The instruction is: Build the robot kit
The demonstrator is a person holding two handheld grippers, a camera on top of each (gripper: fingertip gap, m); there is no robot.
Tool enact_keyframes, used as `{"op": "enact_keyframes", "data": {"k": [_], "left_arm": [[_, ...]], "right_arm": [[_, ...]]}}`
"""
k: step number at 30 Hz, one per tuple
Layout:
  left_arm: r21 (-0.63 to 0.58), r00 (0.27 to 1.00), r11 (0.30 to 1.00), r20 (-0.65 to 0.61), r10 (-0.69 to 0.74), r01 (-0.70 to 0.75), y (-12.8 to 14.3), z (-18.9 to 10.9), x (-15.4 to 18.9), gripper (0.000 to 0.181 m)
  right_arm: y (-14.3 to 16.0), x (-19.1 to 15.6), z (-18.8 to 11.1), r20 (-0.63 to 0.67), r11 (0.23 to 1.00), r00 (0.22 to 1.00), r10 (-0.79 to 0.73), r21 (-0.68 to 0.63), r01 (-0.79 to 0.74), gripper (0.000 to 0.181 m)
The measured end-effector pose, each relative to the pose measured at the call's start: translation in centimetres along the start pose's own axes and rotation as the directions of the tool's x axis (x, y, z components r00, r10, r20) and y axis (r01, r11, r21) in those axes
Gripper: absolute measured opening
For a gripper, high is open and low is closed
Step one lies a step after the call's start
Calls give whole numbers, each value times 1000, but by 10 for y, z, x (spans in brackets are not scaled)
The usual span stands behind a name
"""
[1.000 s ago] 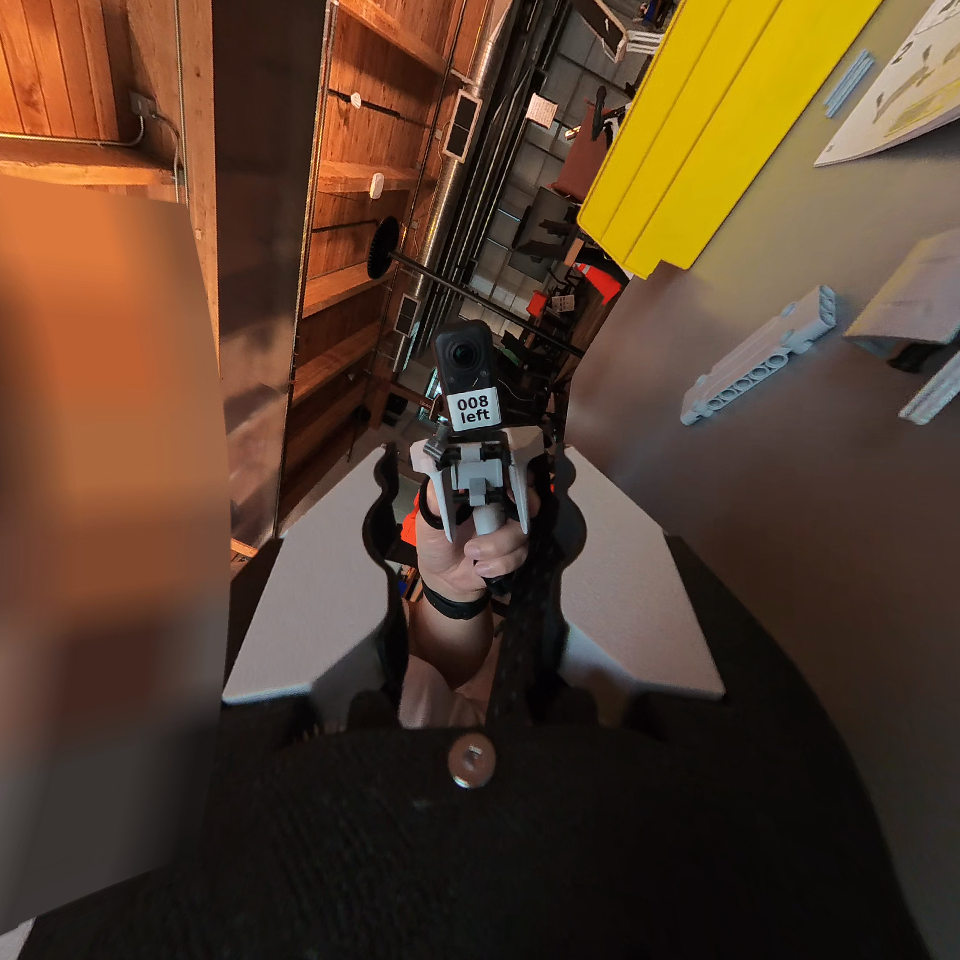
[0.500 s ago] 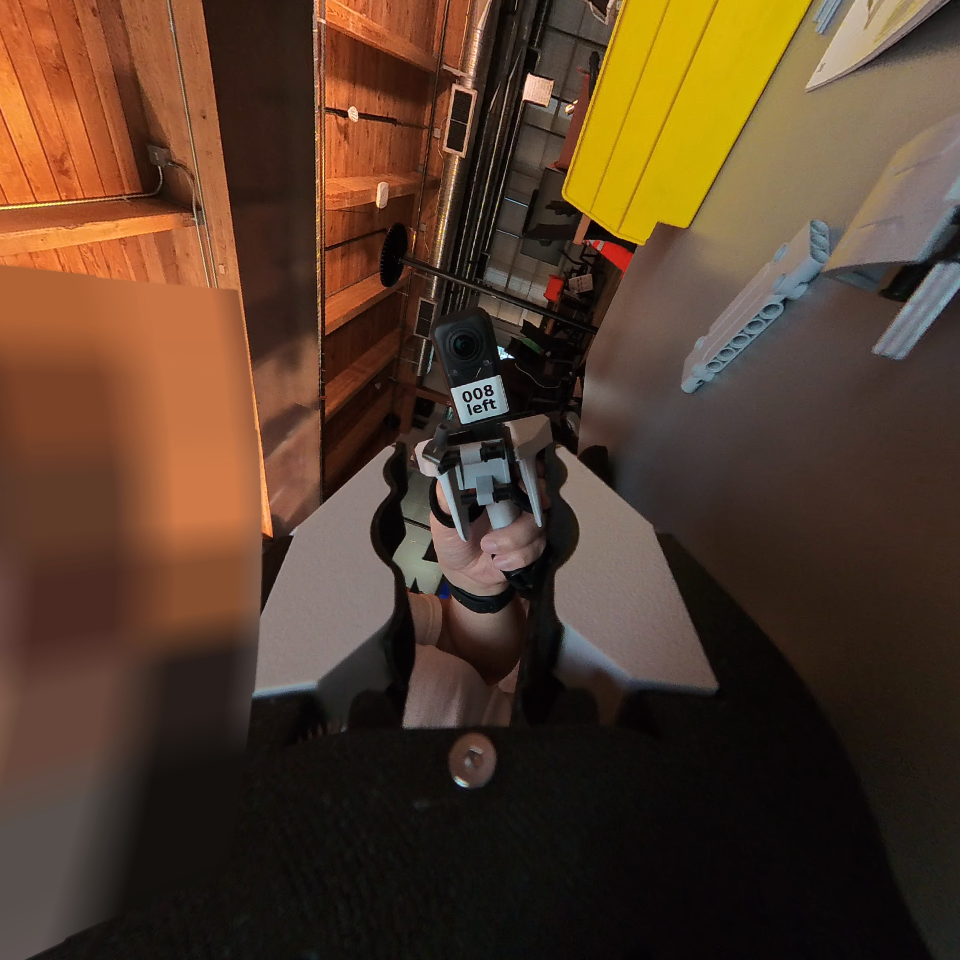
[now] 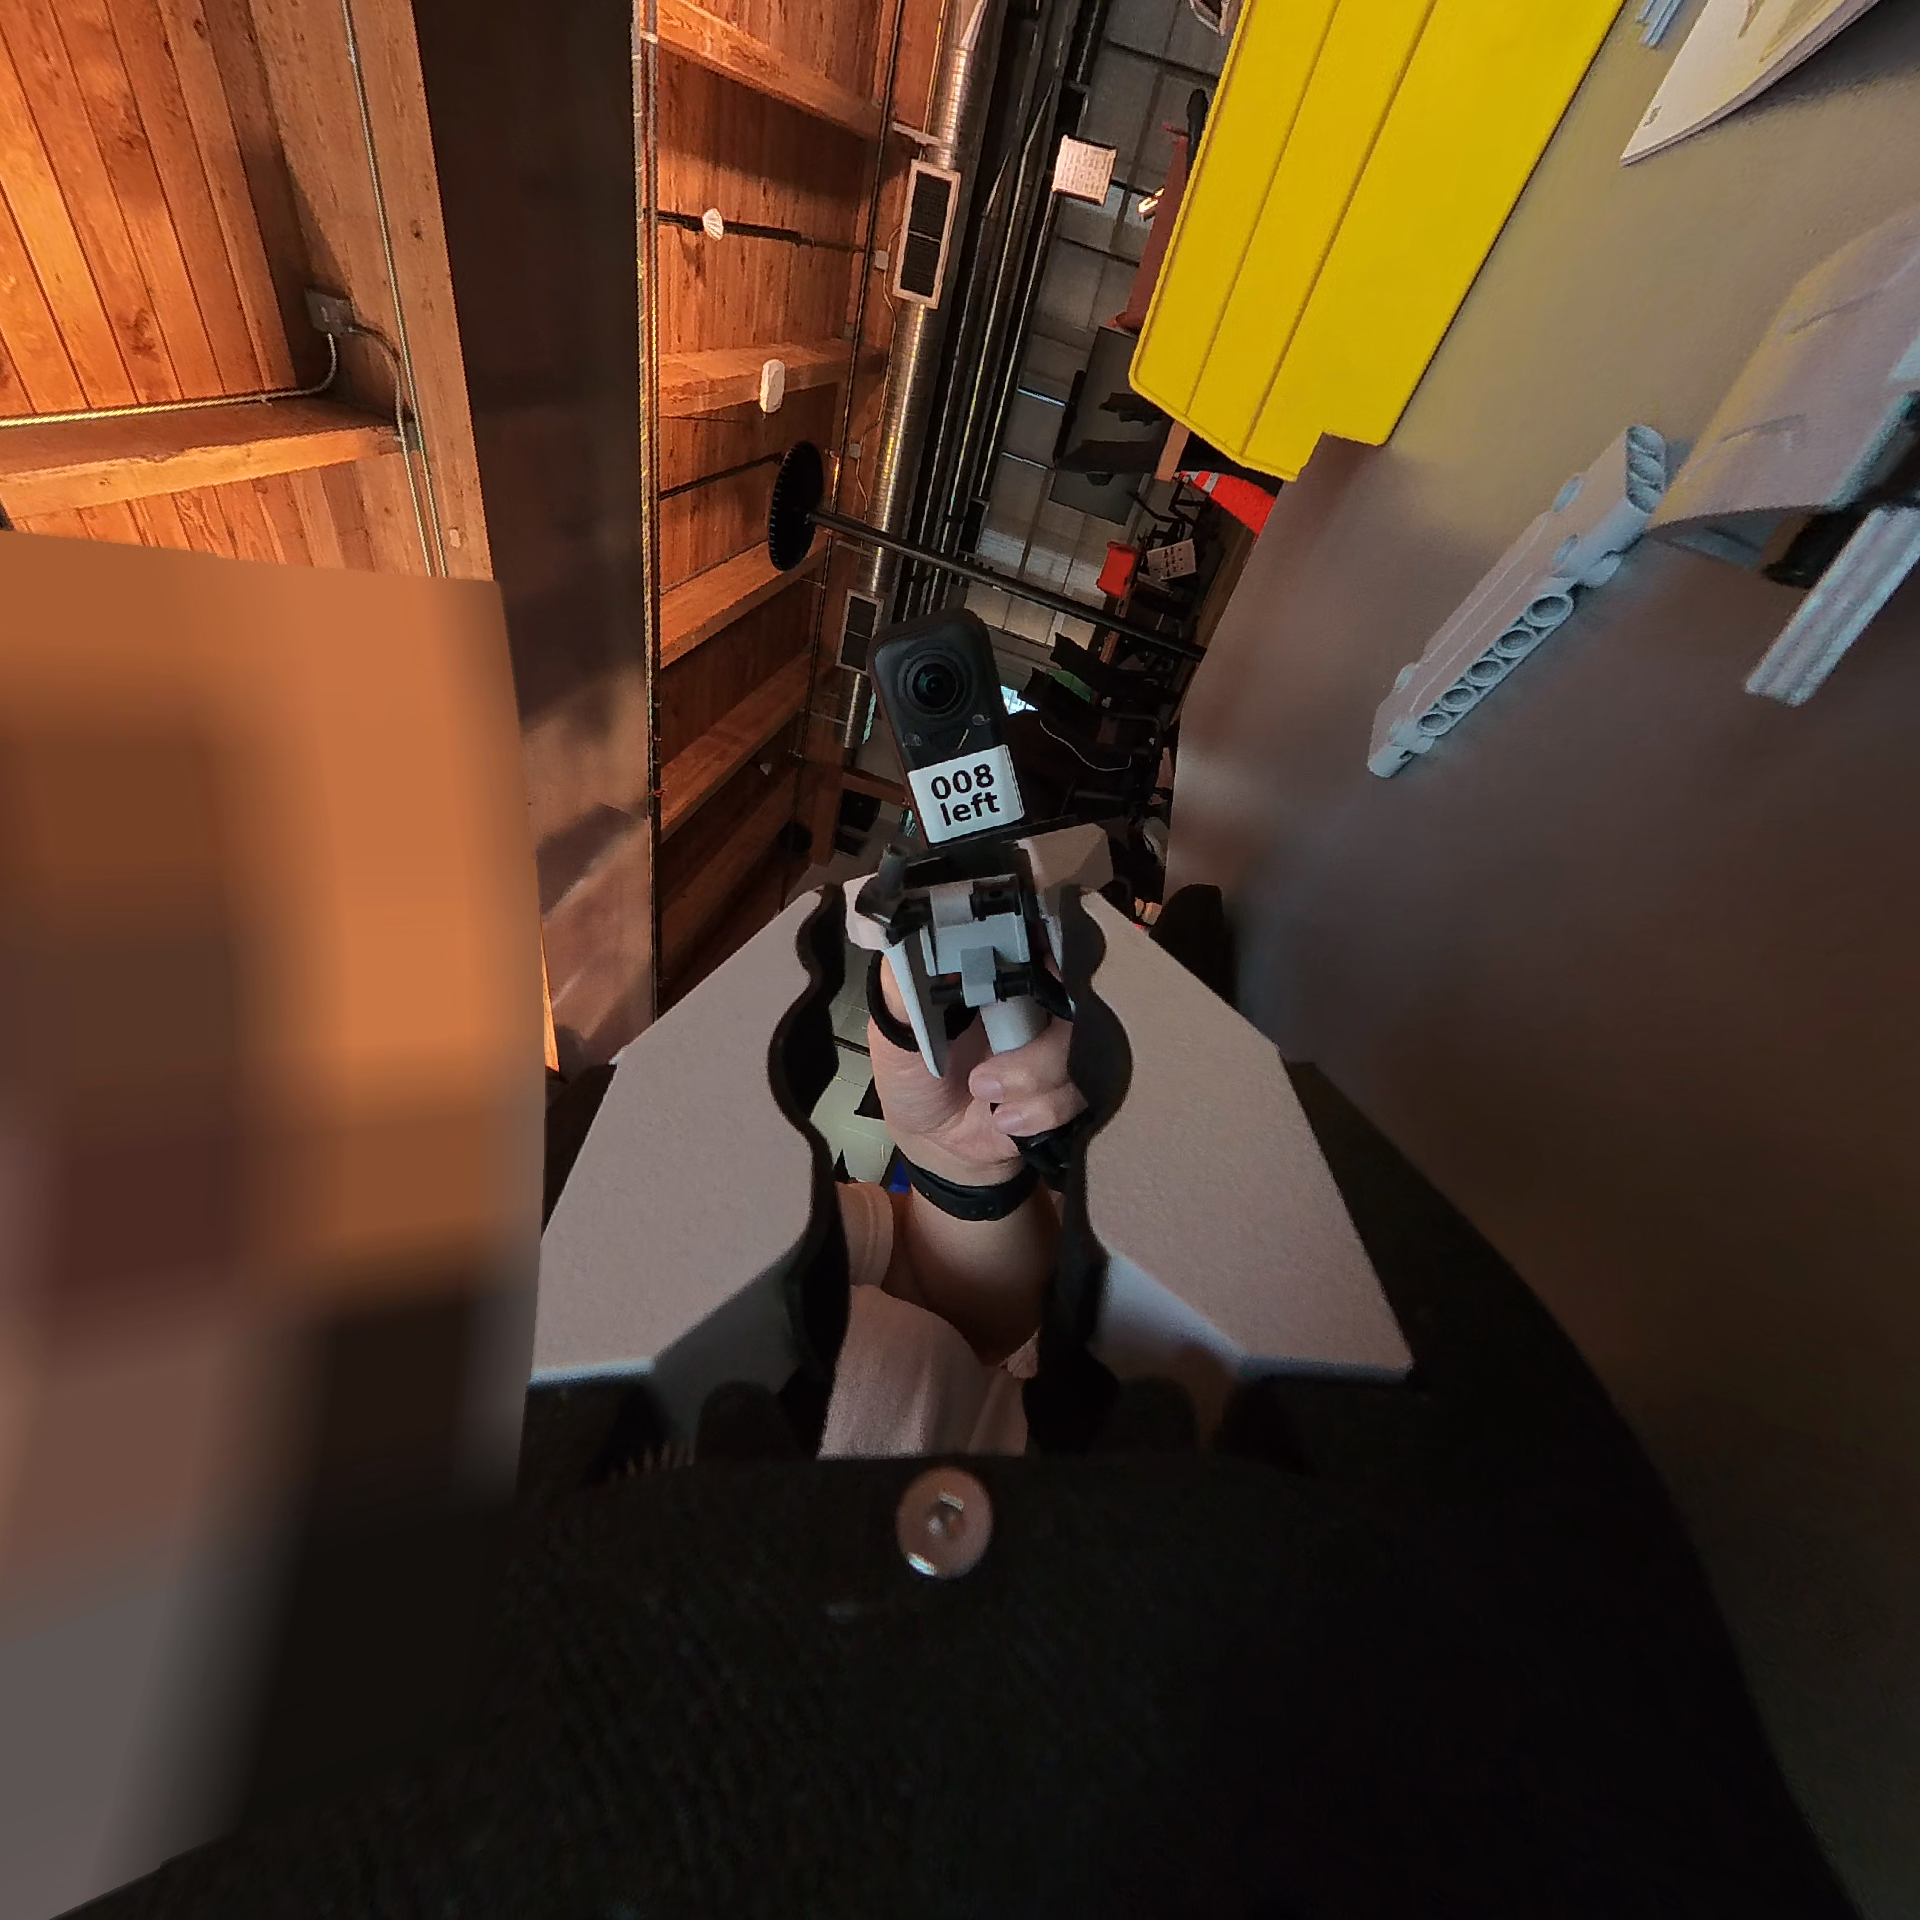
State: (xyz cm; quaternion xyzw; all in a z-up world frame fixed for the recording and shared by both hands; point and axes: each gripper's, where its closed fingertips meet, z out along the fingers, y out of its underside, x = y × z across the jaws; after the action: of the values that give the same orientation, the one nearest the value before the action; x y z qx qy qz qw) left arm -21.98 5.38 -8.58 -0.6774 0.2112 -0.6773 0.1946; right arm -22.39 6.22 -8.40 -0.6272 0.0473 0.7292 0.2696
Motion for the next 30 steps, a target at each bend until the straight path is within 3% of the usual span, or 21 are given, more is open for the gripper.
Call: {"op": "enact_keyframes", "data": {"k": [30], "left_arm": [[1, 1000, 1000, -9, -14, 14, 0, 0, 0, 25]], "right_arm": [[-1, -6, -1, 49, 1000, 999, 17, 3, -17, 34]]}}
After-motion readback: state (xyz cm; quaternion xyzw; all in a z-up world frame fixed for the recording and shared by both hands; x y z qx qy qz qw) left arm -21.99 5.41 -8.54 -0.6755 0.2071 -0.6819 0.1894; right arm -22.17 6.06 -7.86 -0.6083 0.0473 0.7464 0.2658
